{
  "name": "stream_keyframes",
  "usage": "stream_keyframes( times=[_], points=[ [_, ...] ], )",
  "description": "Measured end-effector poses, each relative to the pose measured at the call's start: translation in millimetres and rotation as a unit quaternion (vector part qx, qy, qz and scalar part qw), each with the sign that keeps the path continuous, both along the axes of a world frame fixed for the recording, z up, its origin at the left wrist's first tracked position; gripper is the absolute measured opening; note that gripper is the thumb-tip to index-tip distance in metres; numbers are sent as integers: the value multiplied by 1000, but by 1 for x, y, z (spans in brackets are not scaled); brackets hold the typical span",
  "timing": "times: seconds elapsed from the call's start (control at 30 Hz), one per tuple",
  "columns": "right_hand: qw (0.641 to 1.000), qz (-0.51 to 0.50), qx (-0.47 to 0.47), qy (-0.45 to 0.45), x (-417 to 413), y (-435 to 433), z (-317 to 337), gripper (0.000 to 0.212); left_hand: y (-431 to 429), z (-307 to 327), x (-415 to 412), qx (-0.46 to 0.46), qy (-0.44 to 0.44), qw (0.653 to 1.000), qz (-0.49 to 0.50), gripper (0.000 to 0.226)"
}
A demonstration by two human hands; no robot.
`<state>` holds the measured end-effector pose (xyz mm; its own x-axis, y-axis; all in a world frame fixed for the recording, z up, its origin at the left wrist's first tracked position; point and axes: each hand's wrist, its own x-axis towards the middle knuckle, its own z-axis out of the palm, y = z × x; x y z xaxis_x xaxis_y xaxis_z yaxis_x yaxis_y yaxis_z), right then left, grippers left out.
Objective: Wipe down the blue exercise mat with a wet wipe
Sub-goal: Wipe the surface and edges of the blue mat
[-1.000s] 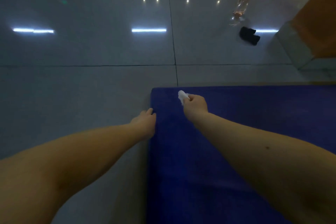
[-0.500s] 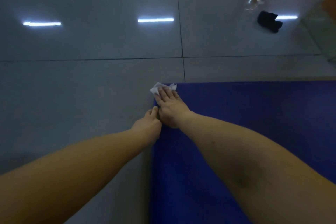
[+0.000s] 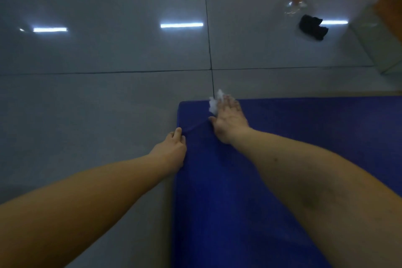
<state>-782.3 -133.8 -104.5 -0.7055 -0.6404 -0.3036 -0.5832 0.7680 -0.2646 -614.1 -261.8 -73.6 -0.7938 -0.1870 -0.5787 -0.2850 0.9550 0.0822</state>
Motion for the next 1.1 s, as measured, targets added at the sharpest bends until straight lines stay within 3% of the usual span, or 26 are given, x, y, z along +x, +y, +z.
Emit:
stream_keyframes(
  times=[0.1,0.2,0.3,0.53,0.73,1.0,1.1],
  points=[
    [995,-83,45,31,-38,58,-1,75,0,-1,0,-1,3,1000,-3,77],
    [981,-154,121,6,-57,97,4,78,0,-2,0,-2,8,1000,-1,75],
    [978,-176,109,-8,-45,80,3,77,-1,-4,-1,4,11,1000,1,72],
    [999,-26,24,-35,21,-17,6,75,-3,-4,-2,3,6,1000,2,75],
    [996,-82,30,5,37,-16,23,79,-1,-5,0,-1,17,1000,-1,78],
    [996,-47,55,-59,39,-36,11,75,-2,-2,-1,-1,16,1000,-11,82],
    [996,38,25,-75,50,-50,10,75,-2,1,-1,8,10,1000,-6,83]
  ],
)
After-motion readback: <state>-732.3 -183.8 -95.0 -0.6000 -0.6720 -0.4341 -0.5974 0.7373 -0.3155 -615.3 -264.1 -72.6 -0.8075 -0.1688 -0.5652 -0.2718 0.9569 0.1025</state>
